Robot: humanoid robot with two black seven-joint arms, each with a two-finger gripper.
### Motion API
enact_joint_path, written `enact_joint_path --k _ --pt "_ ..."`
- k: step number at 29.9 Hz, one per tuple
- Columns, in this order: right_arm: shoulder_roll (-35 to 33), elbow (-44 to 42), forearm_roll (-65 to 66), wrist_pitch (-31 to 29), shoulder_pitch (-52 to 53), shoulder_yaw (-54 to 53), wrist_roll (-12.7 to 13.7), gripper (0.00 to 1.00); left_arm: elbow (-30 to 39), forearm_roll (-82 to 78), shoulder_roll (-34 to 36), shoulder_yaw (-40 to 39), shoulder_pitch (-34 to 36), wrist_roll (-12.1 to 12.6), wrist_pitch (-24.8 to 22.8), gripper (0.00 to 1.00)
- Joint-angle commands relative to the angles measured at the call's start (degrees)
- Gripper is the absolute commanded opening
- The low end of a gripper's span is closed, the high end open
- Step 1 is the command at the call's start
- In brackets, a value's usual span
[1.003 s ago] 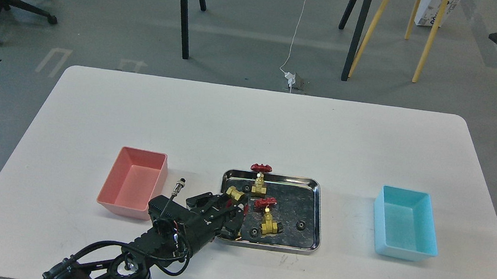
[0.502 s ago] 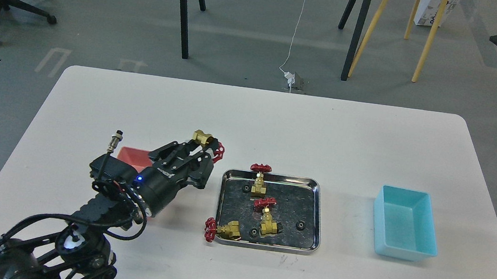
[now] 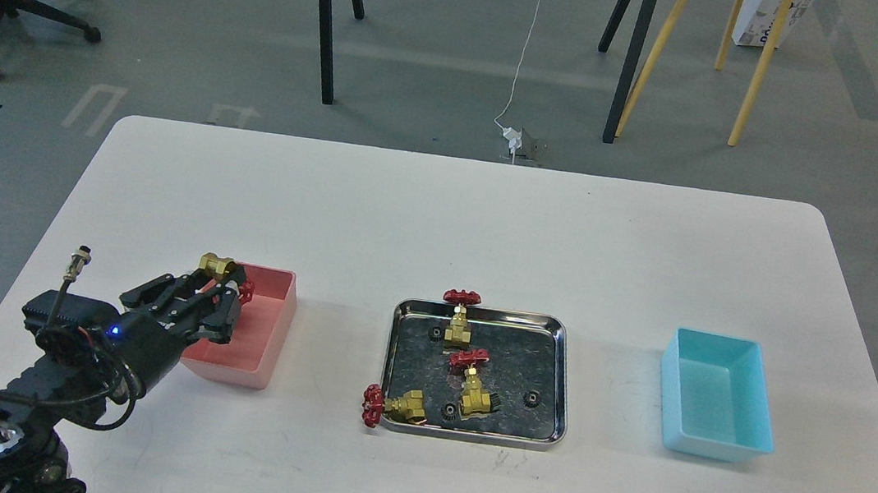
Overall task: Place valve in pink box and gear in blue box
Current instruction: 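Lift the brass valve and carry it over the pink box, then open the left hand to drop the valve into the pink box, then withdraw the left arm and reach the right hand to the tray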
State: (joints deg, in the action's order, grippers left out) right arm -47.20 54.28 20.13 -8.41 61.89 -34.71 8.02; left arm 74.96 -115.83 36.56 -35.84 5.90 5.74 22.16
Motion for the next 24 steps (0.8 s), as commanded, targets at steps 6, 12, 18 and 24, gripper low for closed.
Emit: enact_joint_path --k 6,12,18,24 --pt "1.14 -0.05 0.0 -0.82 0.95 0.08 -0.47 0.99 -1.48 0.25 -0.34 -0.02 0.07 -0.55 -0.63 1.0" --pt "1.67 4.32 2.1 -1.69 0.86 3.33 -0.46 0.99 2.64 10.15 -1.23 -5.19 0.86 -0.02 -0.89 1.0" --pt "0.0 20.67 19.9 -11.43 0.69 7.63 -0.55 0.98 4.67 42.02 1.93 -18.54 11.74 -0.55 -8.78 1.0" --pt "-0.18 30.43 43.2 -19.59 0.43 12.56 -1.43 0.98 1.25 69.23 5.98 -32.53 24.05 -0.02 -20.83 1.0"
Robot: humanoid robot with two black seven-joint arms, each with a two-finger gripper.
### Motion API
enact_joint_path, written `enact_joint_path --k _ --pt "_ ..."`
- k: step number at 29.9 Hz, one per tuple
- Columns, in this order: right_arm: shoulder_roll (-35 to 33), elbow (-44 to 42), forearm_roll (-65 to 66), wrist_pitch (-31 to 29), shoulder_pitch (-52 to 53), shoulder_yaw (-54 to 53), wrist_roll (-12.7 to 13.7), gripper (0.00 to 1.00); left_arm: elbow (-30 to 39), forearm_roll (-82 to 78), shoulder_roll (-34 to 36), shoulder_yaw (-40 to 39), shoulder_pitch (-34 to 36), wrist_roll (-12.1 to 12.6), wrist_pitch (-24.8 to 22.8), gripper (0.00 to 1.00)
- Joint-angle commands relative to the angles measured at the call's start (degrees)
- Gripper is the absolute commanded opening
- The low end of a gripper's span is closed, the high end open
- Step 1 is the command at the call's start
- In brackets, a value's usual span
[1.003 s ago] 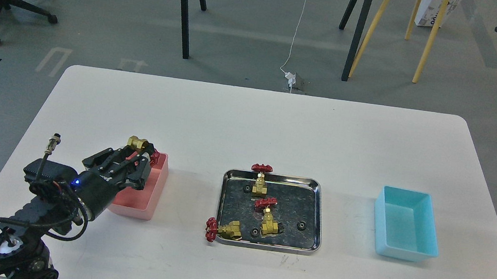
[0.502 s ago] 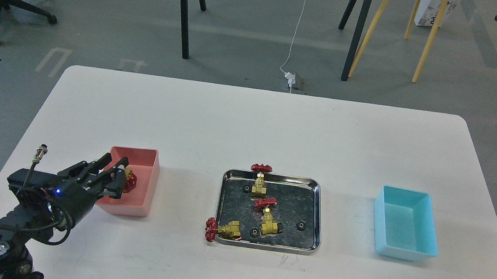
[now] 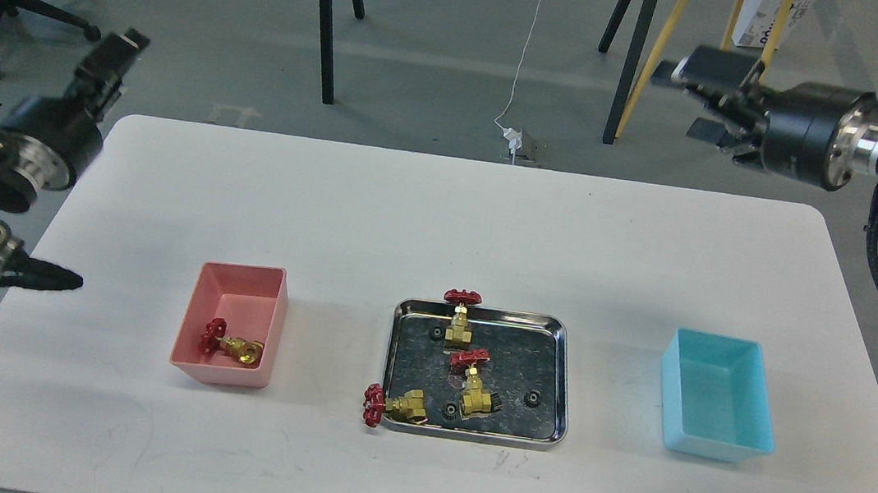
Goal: Place valve in pink box and gear in blue box
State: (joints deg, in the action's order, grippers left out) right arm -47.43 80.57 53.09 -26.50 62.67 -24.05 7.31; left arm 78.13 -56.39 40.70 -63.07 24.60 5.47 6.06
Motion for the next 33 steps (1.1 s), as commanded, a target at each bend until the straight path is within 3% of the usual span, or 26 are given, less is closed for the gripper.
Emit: enact_joint_path --k 1,7,11,22,33 --pt "0.23 5.02 13.41 -1.5 -0.62 2.51 -1.33 0.98 -2.28 10.51 2.45 -5.92 7.02 0.33 -5.35 1.0" --pt "2.51 8.72 35.47 -1.5 -2.46 13.22 -8.09 0.97 -5.35 11.39 5.18 -6.28 18.98 0.5 -6.23 1.0" --pt "6.29 8.55 45.76 -1.5 -1.85 23.68 -11.26 0.97 -8.08 12.53 5.53 -6.19 24.7 1.29 -6.23 1.0" --pt "18.85 0.83 57.29 -1.5 -3.34 30.29 -11.79 0.97 -10.37 12.36 5.71 -6.19 27.34 1.91 -6.32 1.0" --pt "27.12 -8.59 58.09 -1.5 -4.4 30.38 -11.79 0.92 -11.07 12.45 6.5 -6.19 28.92 2.0 -6.23 1.0"
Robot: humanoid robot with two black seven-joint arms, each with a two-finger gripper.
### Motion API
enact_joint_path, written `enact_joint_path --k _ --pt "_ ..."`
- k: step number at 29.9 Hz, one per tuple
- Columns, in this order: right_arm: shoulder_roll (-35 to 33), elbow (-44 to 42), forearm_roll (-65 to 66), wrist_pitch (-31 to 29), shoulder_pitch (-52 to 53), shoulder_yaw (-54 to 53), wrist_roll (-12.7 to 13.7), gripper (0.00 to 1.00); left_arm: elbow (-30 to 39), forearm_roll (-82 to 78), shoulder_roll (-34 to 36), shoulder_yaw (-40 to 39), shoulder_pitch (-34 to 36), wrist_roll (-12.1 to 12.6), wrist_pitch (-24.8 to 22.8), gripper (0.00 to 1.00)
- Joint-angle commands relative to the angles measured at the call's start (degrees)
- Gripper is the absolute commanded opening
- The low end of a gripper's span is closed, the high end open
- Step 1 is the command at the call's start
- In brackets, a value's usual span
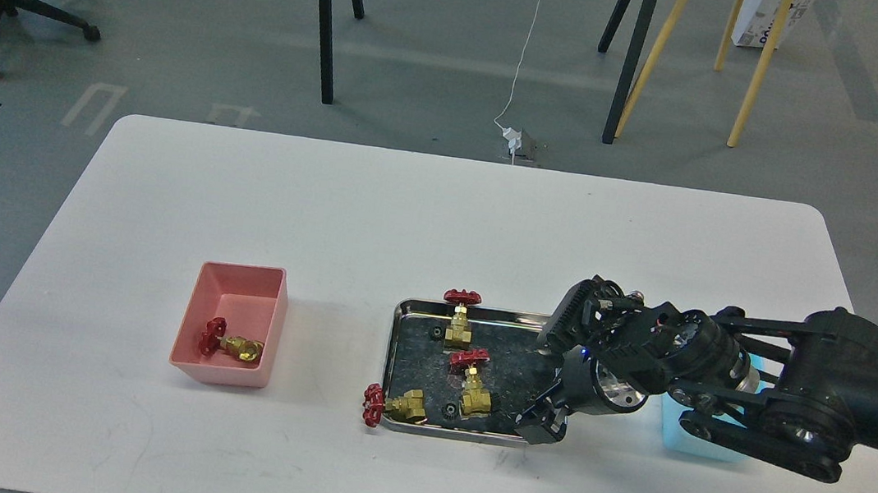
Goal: Place valve in pink box and gear in blue box
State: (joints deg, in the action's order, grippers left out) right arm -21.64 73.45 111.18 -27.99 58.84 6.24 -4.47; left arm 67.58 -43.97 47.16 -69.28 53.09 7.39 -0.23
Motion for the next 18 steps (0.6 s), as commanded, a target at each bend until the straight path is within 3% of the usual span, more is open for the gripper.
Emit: enact_joint_path --k 1,9,18 --pt "1.6 -1.73 0.01 -0.01 -0.92 0.0 -0.01 0.92 -0.69 0.03 0.03 0.02 0.7 0.09 0.14 1.0" --pt "2.57 -3.31 2.2 -0.01 -2.68 -0.08 0.25 0.81 -2.01 0.03 -0.05 0.11 2.1 0.09 0.14 1.0" --pt "2.66 -4.02 2.38 -0.01 -2.77 -0.17 2.71 0.58 -3.68 0.03 0.03 0.19 2.9 0.09 -0.12 1.0"
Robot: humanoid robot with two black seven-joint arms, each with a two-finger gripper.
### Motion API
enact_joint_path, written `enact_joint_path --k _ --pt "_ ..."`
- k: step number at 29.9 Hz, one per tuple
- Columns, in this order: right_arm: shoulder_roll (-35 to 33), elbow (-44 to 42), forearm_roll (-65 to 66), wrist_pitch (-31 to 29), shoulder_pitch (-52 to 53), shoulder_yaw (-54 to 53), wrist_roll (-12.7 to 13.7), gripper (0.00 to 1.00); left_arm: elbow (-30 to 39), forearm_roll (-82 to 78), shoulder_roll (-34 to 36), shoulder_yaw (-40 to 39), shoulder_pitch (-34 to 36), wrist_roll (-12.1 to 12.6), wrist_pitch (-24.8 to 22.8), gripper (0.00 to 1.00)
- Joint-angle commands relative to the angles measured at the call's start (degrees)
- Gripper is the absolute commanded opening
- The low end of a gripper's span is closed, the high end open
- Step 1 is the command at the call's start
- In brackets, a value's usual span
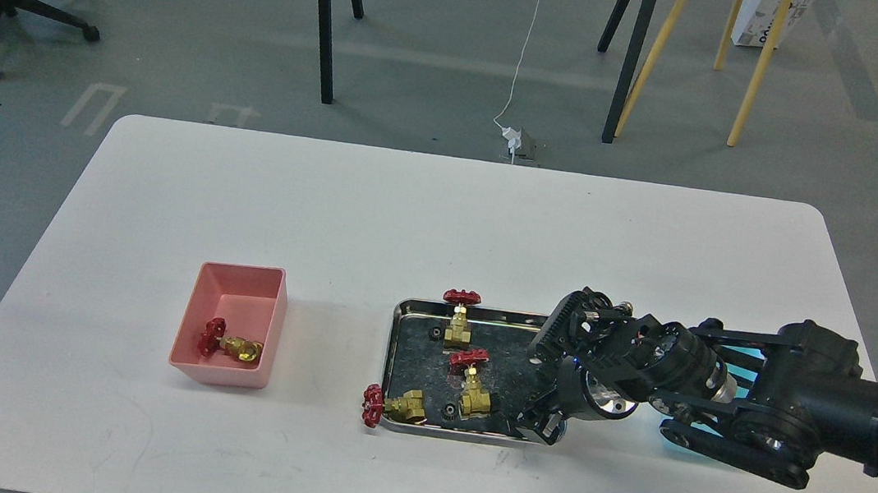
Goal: Place valve in pink box and gear in blue box
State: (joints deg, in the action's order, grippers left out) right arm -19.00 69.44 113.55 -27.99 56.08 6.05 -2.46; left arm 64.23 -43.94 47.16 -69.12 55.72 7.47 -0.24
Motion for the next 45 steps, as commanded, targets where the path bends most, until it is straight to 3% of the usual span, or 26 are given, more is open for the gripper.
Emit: enact_joint_path --k 1,3,15,23,29,32,34,35,37,38,45 --pt "0.02 -0.01 -0.08 -0.01 -0.01 -0.08 0.88 0.54 -0.33 0.0 0.04 0.04 0.27 0.0 -0.11 1.0" --pt "0.02 0.08 -0.09 -0.01 -0.09 -0.16 1.75 0.44 -0.68 -0.09 0.04 0.13 0.36 0.0 -0.19 1.0" --pt "1.86 0.52 -0.79 -0.01 0.08 -0.34 5.01 0.11 -1.82 -0.09 0.12 0.13 0.53 0.0 -0.28 1.0" --pt "0.82 0.69 -2.8 -0.01 0.52 -9.82 5.71 0.09 -1.91 -0.09 0.04 0.39 0.97 0.0 -0.28 1.0" --pt "-12.79 6.66 -8.86 -0.01 0.7 -13.88 5.8 0.08 -1.91 -0.18 0.04 0.57 1.32 0.0 -0.28 1.0" --pt "-15.71 8.43 -9.31 -0.01 0.08 -13.96 5.8 0.09 -1.91 -0.18 -0.05 0.57 1.32 0.0 -0.2 1.0" --pt "-15.45 9.48 -9.23 -0.01 -0.7 -14.05 5.8 0.14 -2.09 -0.18 -0.05 0.57 1.32 0.0 -0.28 1.0" --pt "-15.01 9.74 -9.23 -0.01 -1.06 -14.05 5.89 0.23 -2.09 -0.18 0.04 0.57 1.32 0.0 -0.28 1.0" --pt "-13.09 9.84 -9.14 -0.01 -1.59 -14.05 5.89 0.5 -2.79 -0.18 -0.05 0.57 1.32 0.0 -0.28 1.0" --pt "-11.77 9.75 -9.05 -0.01 -1.85 -13.96 5.89 0.55 -3.14 -0.18 -0.05 0.57 1.32 0.0 -0.28 1.0" --pt "-4.12 6.59 -8.79 -0.01 -3.17 -12.91 8.17 0.63 -3.41 -0.18 -0.23 0.57 1.41 0.0 -0.2 1.0"
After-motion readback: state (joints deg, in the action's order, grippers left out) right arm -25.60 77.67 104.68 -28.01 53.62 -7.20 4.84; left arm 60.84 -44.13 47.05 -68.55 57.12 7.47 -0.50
